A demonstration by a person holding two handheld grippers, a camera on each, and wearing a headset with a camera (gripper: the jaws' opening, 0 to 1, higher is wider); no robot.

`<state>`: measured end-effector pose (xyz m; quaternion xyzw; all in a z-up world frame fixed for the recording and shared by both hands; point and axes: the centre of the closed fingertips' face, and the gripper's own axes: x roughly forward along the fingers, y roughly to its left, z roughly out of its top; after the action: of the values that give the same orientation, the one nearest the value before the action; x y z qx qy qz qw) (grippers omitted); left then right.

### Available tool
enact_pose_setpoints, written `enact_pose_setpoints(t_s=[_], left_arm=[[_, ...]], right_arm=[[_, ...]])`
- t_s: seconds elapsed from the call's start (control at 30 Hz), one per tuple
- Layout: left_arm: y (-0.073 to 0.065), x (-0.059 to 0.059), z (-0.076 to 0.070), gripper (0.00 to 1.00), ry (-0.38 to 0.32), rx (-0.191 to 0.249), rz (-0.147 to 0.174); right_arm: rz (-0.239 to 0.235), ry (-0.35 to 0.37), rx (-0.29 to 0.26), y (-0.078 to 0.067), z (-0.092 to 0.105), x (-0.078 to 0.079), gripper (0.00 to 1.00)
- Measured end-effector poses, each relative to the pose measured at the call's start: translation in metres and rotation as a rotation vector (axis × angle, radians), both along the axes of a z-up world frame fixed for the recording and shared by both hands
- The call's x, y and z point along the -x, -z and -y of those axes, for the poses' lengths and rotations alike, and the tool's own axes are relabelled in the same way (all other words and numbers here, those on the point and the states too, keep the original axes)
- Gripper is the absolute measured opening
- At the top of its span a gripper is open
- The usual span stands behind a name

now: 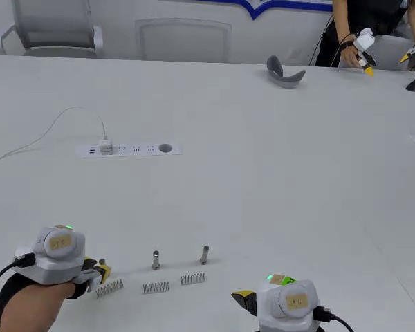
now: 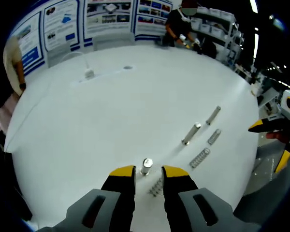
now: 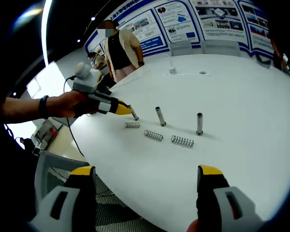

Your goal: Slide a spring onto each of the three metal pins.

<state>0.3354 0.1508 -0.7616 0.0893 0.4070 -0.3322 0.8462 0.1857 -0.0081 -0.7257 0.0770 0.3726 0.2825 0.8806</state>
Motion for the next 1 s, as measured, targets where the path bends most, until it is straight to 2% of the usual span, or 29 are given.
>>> enact_pose_setpoints(t_s=[0.37,0.5,0.63,0.7,0.83,1.0], left_arm=[[0.007,0.012,-0.022,0.33,-0.024,0.001,-0.026],[0.007,0.019,-0.027,0.36,-0.020,0.011,-0.027],[0.006,0.025,-0.031,0.43,-0.011,0.028,-0.021],[0.003,0.029,-0.032,0.46,0.011,0.042,0.000],[0.003,0.036,-0.039,0.51,0.029,0.051,0.009],[-0.005,0.041,-0.047,0.61,0.018,0.097,0.030]], right_arm=[[-0.005,-0.014,0.003,0.002,-0.003,0.003,0.88],[-0.005,-0.017,0.006,0.003,-0.003,0.003,0.88],[-0.004,-0.020,0.009,0.003,-0.003,0.004,0.88],[-0.005,-0.027,0.012,0.004,-0.003,0.005,0.88],[-0.001,-0.029,0.017,0.003,-0.002,0.004,0.88],[0.003,-0.025,0.020,0.003,-0.001,0.003,0.88]])
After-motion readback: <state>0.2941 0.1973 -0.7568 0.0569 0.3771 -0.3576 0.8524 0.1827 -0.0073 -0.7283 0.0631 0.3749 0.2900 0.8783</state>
